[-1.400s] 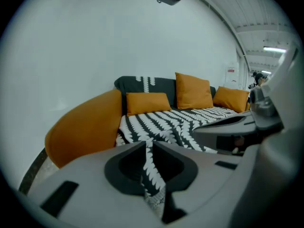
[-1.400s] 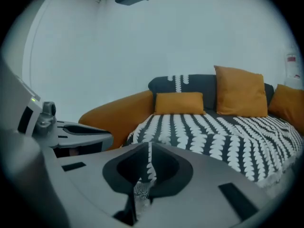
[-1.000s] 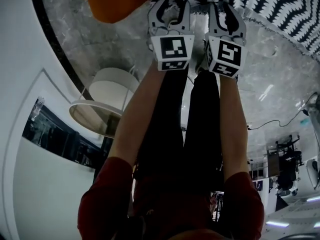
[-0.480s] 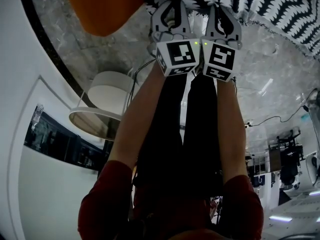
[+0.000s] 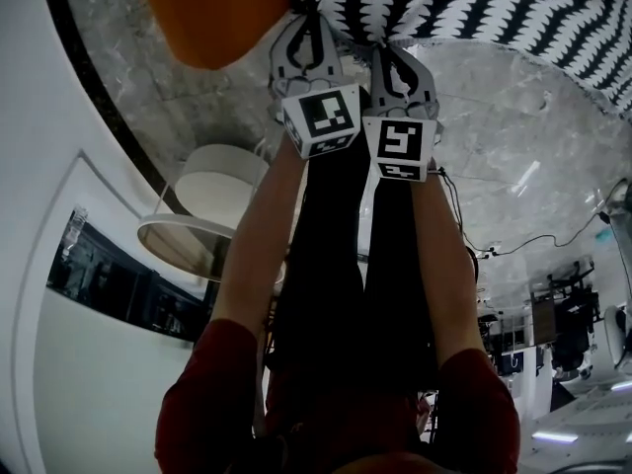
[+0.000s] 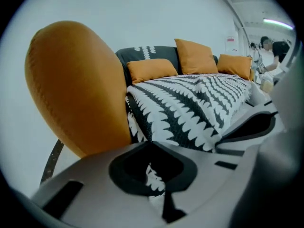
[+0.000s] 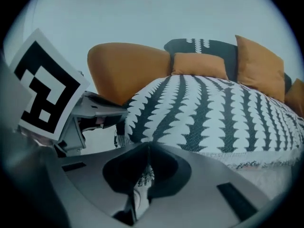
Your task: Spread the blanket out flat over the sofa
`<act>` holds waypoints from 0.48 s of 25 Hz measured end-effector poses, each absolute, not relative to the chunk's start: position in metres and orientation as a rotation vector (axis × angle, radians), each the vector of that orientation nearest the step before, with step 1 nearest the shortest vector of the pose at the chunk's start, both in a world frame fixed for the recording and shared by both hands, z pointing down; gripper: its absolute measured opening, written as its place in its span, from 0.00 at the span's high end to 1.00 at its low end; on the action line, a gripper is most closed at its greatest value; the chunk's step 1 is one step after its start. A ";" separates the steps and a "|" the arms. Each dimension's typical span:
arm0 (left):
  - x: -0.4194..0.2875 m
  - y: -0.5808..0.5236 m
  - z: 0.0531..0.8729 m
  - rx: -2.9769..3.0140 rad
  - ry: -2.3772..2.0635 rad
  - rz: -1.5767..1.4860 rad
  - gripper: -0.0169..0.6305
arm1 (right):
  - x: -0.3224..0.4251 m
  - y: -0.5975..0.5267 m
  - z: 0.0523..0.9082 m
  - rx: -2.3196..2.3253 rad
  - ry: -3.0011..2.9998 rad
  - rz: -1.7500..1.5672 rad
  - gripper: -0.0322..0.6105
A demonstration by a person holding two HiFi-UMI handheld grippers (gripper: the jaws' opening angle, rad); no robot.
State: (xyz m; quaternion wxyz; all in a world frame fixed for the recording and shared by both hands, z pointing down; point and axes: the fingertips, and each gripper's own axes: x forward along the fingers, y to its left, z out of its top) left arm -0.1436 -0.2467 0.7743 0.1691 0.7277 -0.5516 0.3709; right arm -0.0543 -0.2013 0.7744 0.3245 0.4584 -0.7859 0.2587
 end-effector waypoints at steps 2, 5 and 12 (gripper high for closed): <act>-0.144 -0.244 0.779 2.064 -1.567 1.058 0.93 | -0.054 -0.200 0.779 1.196 -2.071 0.702 0.92; -0.145 -0.245 0.782 2.075 -1.563 1.048 0.93 | -0.053 -0.201 0.787 1.175 -2.070 0.704 0.92; -0.145 -0.249 0.785 2.094 -1.551 1.038 0.94 | -0.056 -0.202 0.796 1.179 -2.051 0.735 0.92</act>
